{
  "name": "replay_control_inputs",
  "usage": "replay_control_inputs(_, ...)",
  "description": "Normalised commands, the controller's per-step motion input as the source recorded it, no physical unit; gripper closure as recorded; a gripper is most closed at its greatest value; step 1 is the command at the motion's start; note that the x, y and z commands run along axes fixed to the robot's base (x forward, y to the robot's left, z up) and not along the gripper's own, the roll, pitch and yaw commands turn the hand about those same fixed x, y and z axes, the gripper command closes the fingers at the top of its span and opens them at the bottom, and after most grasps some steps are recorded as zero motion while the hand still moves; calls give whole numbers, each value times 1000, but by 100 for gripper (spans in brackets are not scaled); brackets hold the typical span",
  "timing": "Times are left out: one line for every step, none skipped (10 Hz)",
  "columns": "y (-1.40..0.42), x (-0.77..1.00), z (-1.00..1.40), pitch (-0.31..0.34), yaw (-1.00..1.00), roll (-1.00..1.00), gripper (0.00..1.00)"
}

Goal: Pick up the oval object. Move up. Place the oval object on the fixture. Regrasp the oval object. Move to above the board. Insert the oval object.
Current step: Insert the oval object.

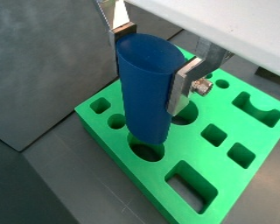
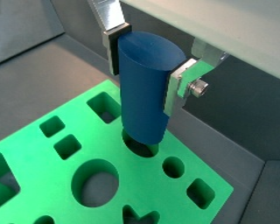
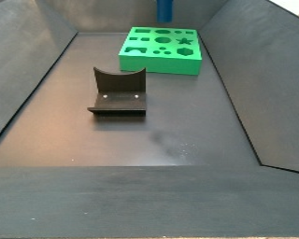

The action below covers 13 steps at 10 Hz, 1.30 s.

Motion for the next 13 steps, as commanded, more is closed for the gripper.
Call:
replay_control_inputs(-29,0,-380,-23,9,13,100)
replay_control_inputs(-43,0,-389,-20,11,19,100)
replay_control_inputs(-57,0,-377,-16,3,14,100)
replay_control_inputs(-57,0,-377,-17,3,16,100)
replay_control_inputs(-57,0,-371,-20,0,10,100)
replay_control_inputs(-40,0,-377,-21,0,9,100)
replay_control_inputs(-31,0,-366,-11,0,7,100)
replay_control_inputs(0,46,-297,-19,0,0,100)
replay_control_inputs(0,137,-217,0,0,0,100)
replay_control_inputs(-29,229,-217,0,0,10,100)
replay_control_inputs(-43,260,-231,0,0,20,100)
replay_control_inputs(-34,220,-283,0,0,19,100)
replay_control_inputs(-31,186,-323,0,0,23,100)
